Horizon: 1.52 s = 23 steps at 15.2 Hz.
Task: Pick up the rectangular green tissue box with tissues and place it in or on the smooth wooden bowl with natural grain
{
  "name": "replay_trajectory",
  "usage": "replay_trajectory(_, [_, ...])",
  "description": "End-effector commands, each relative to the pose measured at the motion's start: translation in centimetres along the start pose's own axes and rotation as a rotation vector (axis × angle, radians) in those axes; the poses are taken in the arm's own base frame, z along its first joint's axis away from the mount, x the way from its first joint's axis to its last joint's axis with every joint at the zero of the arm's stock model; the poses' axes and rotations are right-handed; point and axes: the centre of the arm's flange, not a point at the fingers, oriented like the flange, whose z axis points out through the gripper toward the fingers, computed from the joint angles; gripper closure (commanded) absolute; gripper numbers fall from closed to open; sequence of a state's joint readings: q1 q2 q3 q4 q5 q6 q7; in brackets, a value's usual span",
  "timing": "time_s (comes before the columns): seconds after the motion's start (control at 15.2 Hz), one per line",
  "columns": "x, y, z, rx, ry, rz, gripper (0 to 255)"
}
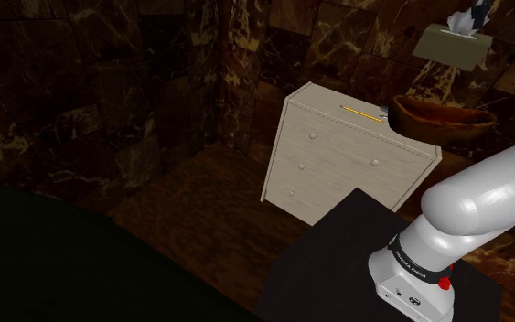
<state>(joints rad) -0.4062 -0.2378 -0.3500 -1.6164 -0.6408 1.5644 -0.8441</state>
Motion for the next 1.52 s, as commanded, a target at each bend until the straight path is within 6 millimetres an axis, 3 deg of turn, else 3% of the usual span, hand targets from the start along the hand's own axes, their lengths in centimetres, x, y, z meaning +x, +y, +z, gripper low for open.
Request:
replay_trajectory(0.0, [-2.4, 0.3, 0.4, 0.0, 0.001, 0.0, 255])
replay_trajectory(0.2, [-6.3, 0.5, 1.1, 0.0, 0.001, 0.0, 255])
replay_trajectory(0.26, [-8.8, 0.7, 1.5, 0.0, 0.001, 0.0, 255])
replay_trajectory(1.45, [-6.2, -3.8, 9.5, 0.0, 0.001, 0.0, 255])
